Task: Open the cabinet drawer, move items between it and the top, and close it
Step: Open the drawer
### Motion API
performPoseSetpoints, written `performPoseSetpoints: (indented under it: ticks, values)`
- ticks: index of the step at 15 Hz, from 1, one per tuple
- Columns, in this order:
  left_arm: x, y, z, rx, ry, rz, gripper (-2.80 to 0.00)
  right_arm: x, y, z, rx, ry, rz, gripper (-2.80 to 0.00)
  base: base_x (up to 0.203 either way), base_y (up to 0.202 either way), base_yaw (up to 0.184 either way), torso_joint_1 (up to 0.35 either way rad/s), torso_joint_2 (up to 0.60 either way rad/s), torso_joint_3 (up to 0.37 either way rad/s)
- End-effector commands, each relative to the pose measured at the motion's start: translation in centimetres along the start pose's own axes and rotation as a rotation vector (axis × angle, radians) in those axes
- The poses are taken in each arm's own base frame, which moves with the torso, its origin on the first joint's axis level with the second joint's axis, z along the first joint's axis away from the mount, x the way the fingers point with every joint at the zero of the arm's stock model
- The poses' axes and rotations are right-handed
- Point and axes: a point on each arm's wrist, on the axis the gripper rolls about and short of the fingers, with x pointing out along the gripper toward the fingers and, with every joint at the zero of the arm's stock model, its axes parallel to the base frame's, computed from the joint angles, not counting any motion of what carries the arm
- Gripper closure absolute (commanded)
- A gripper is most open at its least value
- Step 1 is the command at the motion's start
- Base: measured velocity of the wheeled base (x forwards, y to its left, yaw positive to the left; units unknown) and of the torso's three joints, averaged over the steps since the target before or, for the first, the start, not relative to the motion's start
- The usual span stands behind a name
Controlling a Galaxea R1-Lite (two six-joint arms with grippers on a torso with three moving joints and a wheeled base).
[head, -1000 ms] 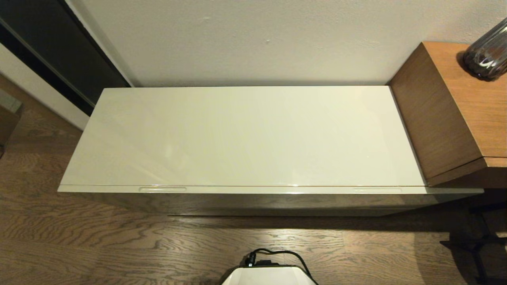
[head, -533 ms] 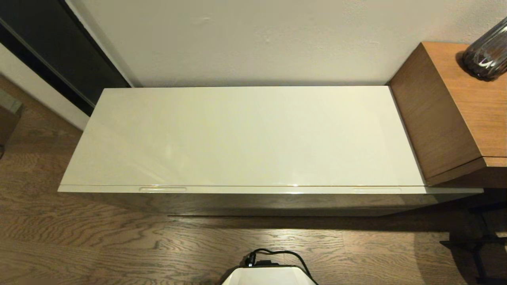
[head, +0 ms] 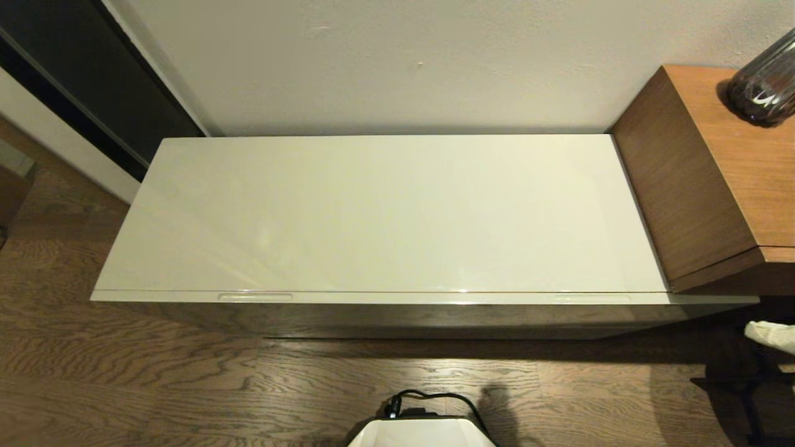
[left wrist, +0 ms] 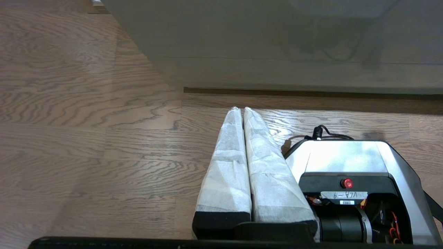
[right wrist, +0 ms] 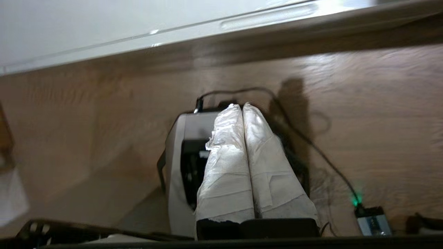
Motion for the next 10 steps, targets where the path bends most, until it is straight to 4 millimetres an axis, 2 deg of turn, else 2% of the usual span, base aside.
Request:
performPoseSetpoints:
  ticks: [1, 4, 7, 10]
  values:
    - [0.0, 0.0, 0.0, 0.000, 0.001, 0.001, 0.00, 4.1, -0.2, 0.4, 0.007, 0.125, 0.000, 0.00, 0.000, 0.000, 0.000, 0.000, 0.00, 0.000]
    - [0.0, 0.0, 0.0, 0.000, 0.001, -0.001, 0.00, 8.0, -0.5, 0.3, 0.004, 0.170, 0.005, 0.00, 0.000, 0.000, 0.000, 0.000, 0.00, 0.000]
    - [0.0, 0.0, 0.0, 0.000, 0.001, 0.000, 0.00, 12.0, -1.0, 0.8, -0.001, 0.137, -0.051, 0.00, 0.000, 0.000, 0.000, 0.000, 0.00, 0.000]
    - [0.0, 0.0, 0.0, 0.000, 0.001, 0.000, 0.00, 14.1, -1.2, 1.3, -0.005, 0.112, -0.086, 0.00, 0.000, 0.000, 0.000, 0.000, 0.00, 0.000]
